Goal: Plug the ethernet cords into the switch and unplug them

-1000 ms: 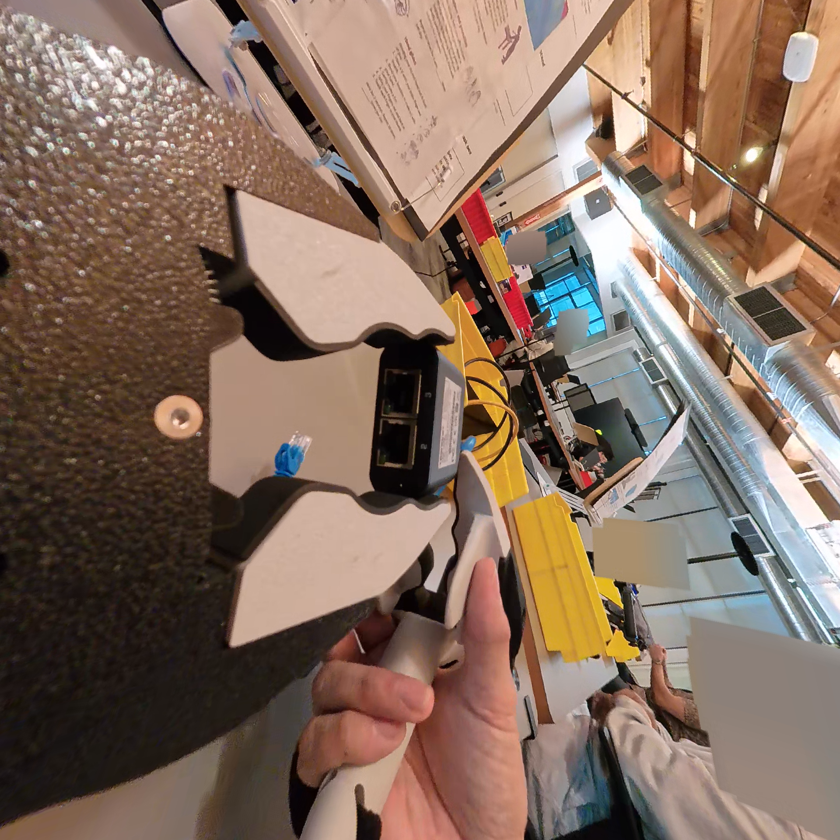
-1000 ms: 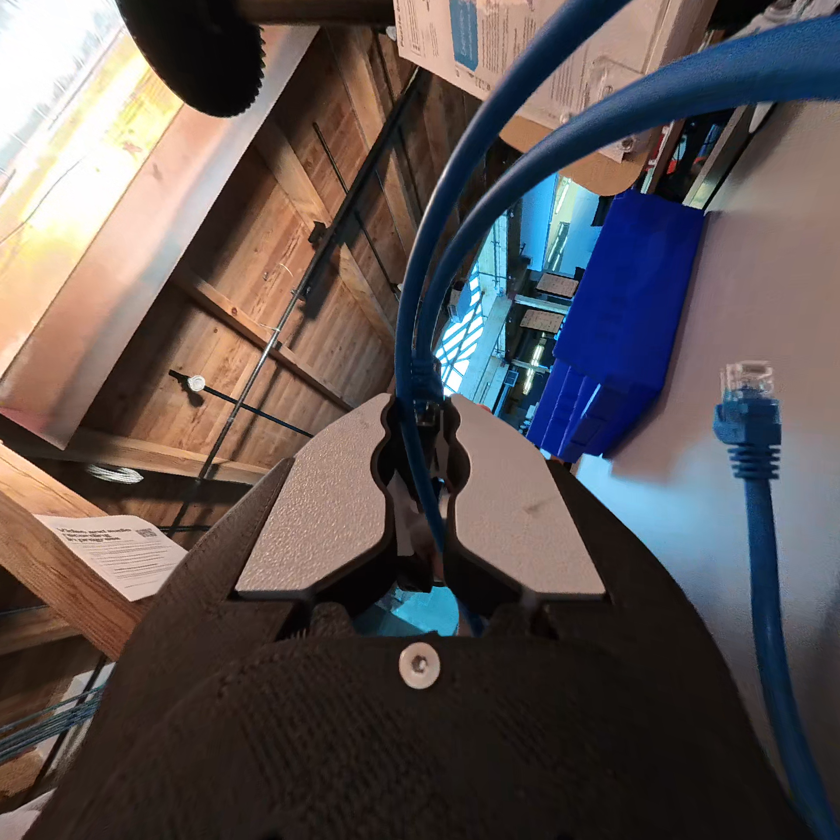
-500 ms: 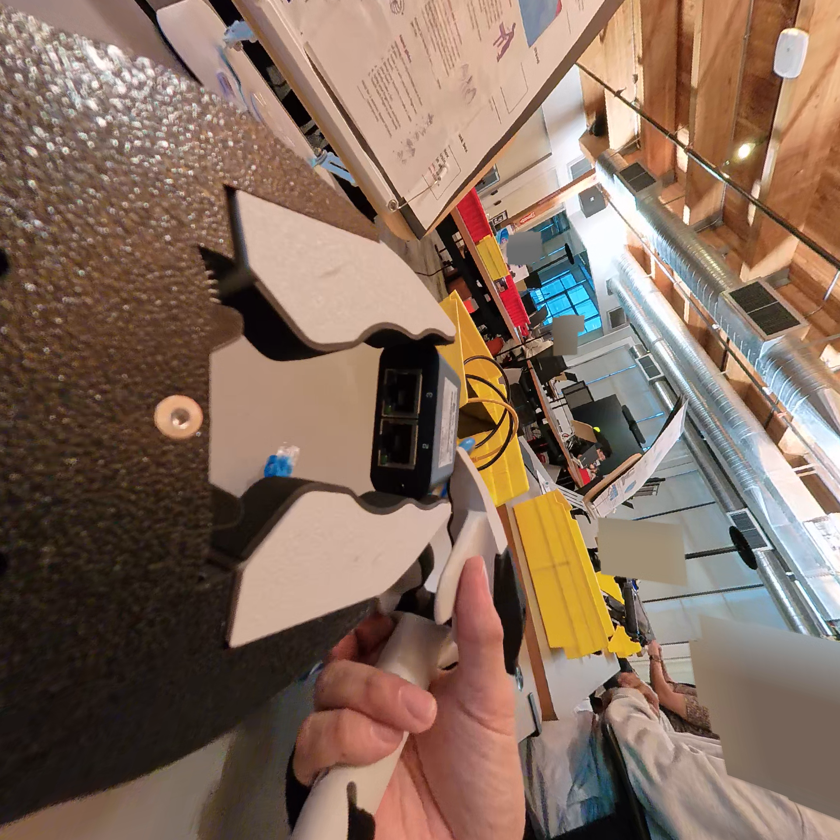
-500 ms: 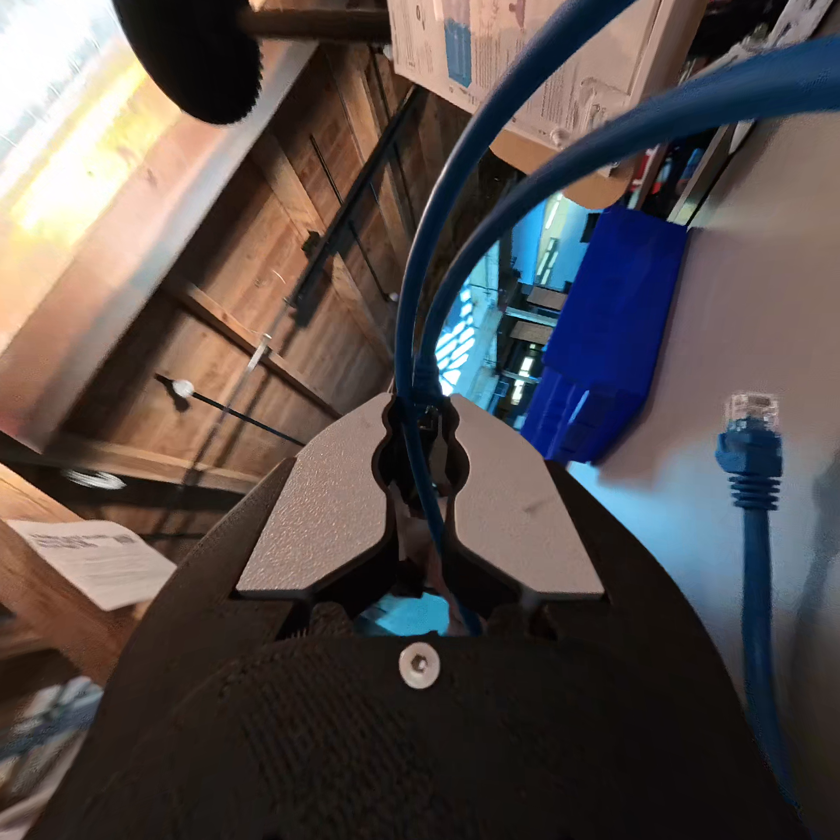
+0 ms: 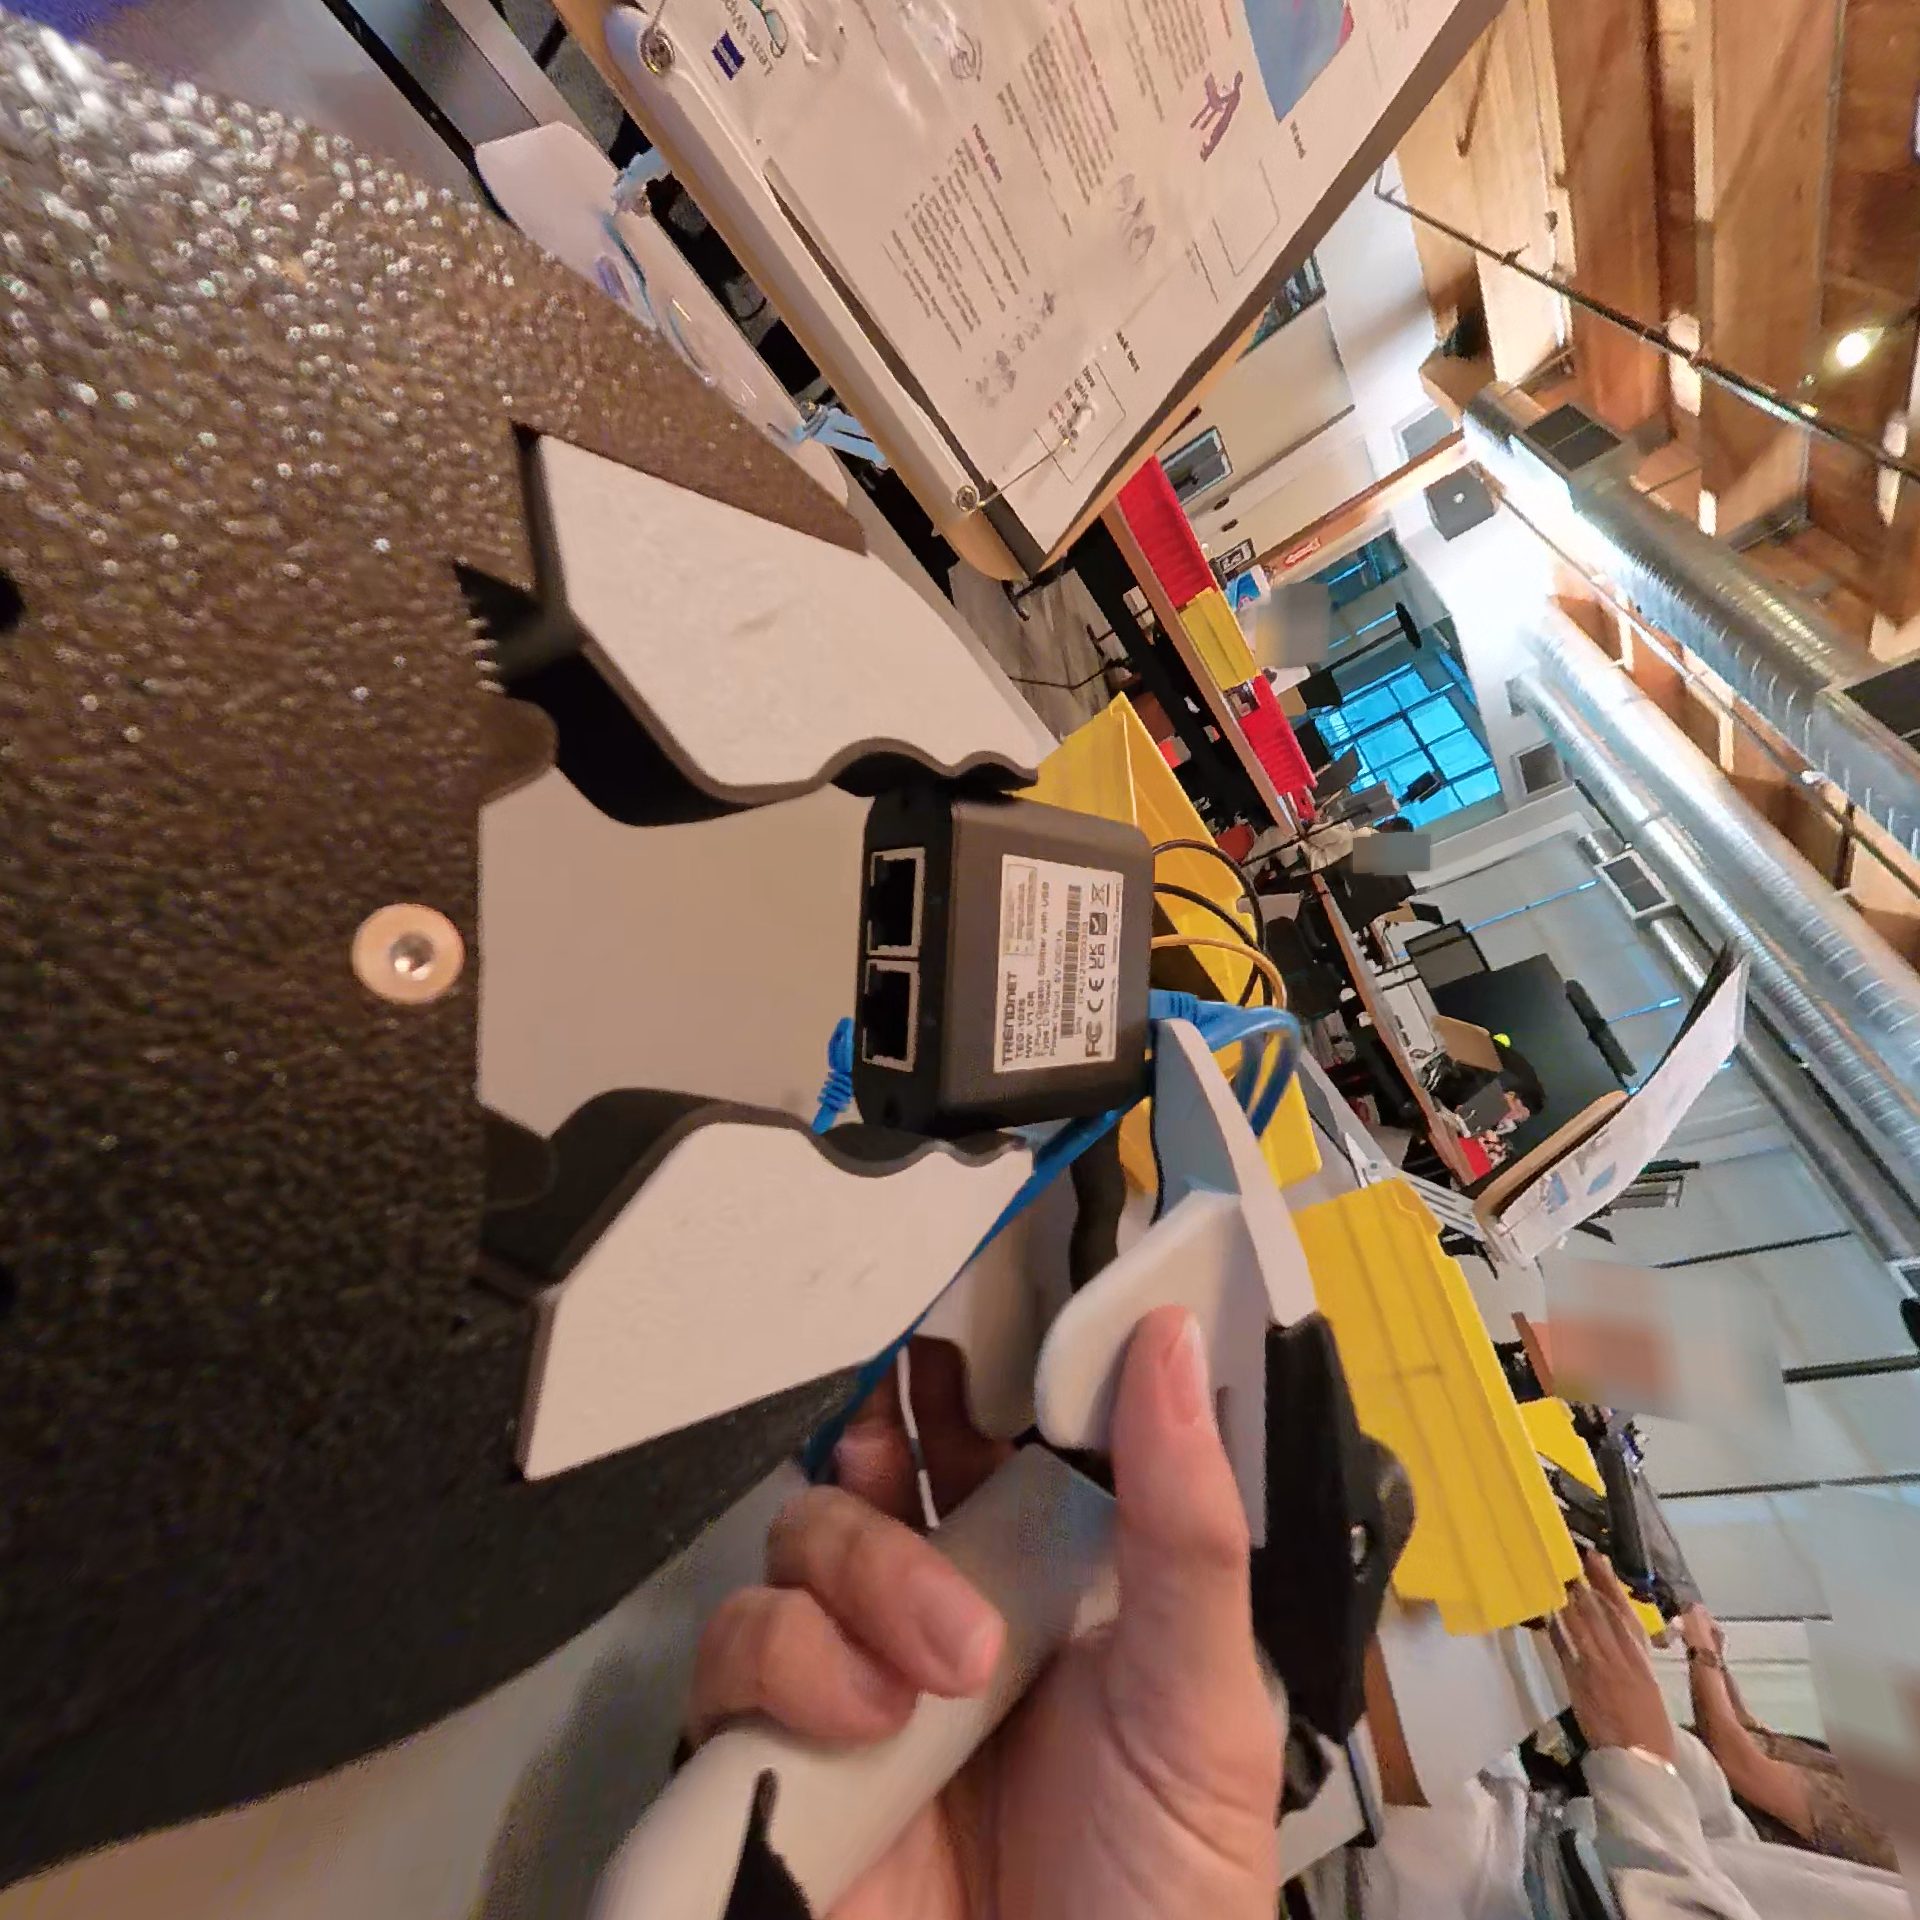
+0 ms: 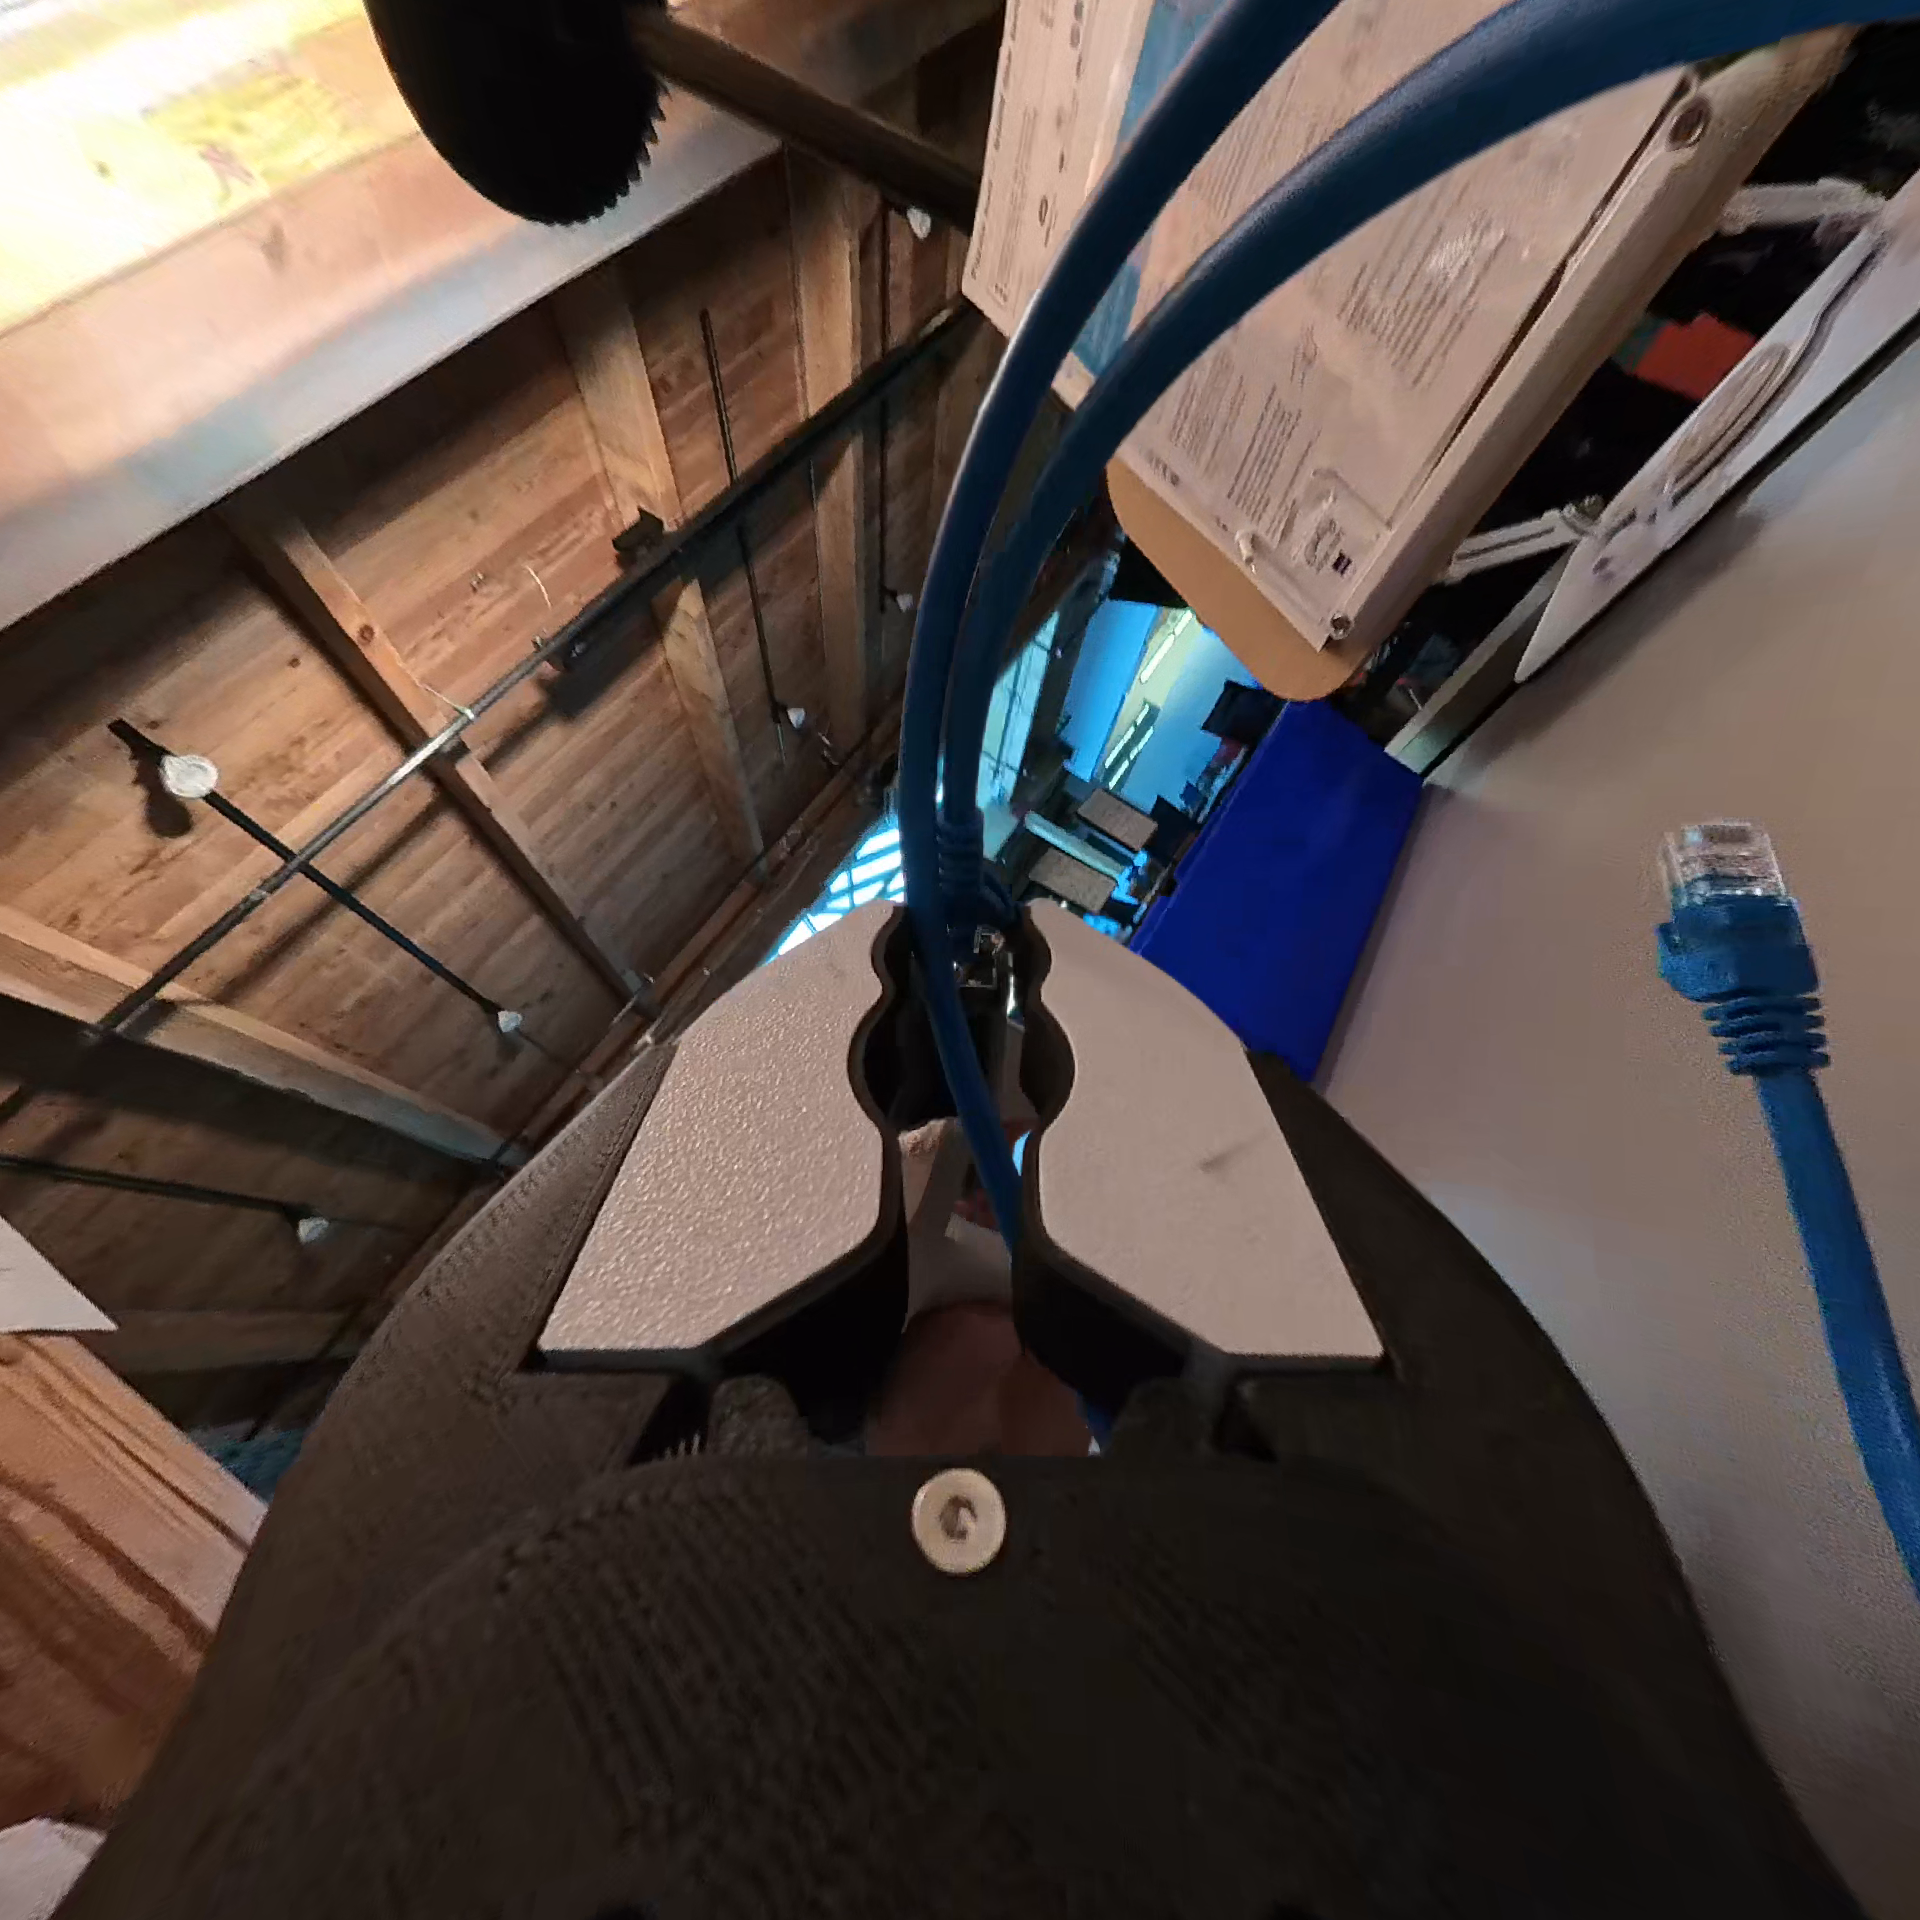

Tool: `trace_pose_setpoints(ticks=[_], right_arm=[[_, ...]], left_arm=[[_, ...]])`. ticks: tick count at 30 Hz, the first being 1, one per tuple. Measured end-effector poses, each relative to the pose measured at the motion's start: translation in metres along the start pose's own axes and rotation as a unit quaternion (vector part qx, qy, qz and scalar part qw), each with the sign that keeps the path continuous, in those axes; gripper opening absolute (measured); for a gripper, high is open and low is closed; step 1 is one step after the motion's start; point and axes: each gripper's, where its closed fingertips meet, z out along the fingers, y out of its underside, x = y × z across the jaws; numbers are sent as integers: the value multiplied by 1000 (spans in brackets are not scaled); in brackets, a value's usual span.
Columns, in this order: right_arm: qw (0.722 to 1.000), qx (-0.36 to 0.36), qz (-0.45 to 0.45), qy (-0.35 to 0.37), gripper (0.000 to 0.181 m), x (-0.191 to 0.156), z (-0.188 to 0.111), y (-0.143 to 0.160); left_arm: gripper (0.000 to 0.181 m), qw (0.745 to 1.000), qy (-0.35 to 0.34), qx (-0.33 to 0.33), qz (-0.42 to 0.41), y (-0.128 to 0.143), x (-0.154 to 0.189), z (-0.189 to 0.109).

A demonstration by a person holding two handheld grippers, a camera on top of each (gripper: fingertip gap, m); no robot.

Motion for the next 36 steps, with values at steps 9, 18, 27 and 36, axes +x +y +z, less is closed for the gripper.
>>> trace_pose_setpoints(ticks=[9, 18, 27, 36], right_arm=[[998, -33, 12, 51, 32, 24, -10, -2], [984, -155, -86, -21, 7, -36, 9, 12], [994, -103, 42, 8, 5, 0, 14, 12], [994, -59, 89, -18, 13, 5, 14, 9]], left_arm=[[61, 999, -36, -12, 7, 4, -11, -3], [61, 999, -53, -6, 6, 3, -23, -9], [61, 996, -35, 43, -72, -6, -20, -8], [61, 994, -32, 43, -96, -2, -20, -7]])
